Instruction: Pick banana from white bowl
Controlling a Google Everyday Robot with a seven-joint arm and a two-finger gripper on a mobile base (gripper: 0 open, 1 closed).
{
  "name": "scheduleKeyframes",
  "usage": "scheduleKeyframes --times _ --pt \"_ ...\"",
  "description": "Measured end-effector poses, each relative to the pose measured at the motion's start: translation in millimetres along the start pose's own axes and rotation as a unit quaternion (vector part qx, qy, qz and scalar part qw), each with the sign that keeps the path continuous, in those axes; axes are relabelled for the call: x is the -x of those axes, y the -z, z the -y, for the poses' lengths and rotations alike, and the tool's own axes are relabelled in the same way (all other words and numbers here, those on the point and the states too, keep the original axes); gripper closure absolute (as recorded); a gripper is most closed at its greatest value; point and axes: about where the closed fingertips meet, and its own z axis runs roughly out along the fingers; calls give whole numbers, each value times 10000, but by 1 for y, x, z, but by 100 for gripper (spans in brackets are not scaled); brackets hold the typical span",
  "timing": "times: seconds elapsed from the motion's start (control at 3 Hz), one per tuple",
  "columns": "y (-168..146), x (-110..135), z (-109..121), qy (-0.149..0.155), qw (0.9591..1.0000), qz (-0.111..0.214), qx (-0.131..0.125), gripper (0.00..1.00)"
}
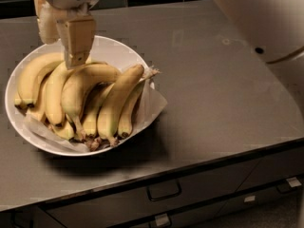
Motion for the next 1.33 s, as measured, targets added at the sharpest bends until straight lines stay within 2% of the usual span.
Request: scheduleKeyframes --times 1.0,1.33 --pt "-25 -19 -17 -239 9985 248 425 48" --pt "-33 -23 -16 -280 9979 270 512 51"
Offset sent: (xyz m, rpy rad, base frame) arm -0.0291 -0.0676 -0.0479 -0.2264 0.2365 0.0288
